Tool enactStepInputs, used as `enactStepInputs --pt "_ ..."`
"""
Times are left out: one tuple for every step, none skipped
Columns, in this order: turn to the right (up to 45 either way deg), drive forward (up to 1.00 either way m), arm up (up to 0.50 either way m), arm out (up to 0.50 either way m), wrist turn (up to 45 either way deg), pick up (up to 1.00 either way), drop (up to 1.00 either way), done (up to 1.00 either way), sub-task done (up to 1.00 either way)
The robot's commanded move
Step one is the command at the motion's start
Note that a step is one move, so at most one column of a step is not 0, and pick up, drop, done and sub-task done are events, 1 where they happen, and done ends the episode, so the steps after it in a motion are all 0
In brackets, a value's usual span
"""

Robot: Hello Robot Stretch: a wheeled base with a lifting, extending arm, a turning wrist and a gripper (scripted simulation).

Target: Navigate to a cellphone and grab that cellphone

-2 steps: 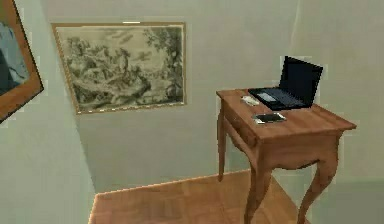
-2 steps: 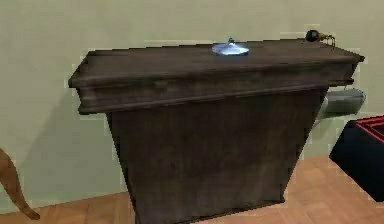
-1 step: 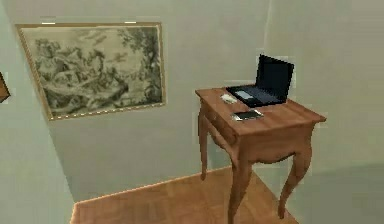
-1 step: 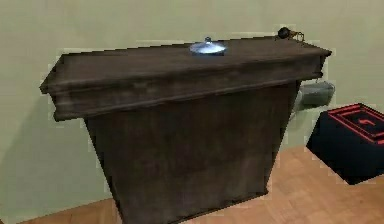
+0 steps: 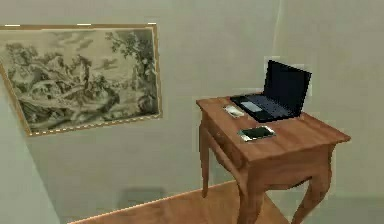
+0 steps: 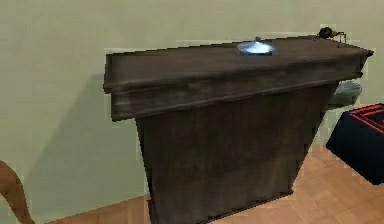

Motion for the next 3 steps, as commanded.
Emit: enactStepInputs --pt "-45.0 0.0 0.0 0.0 0.0 0.0 0.0 0.0 0.0" --pt "-24.0 0.0 0.0 0.0 0.0 0.0 0.0 0.0 0.0" --pt "45.0 0.0 0.0 0.0 0.0 0.0 0.0 0.0 0.0"
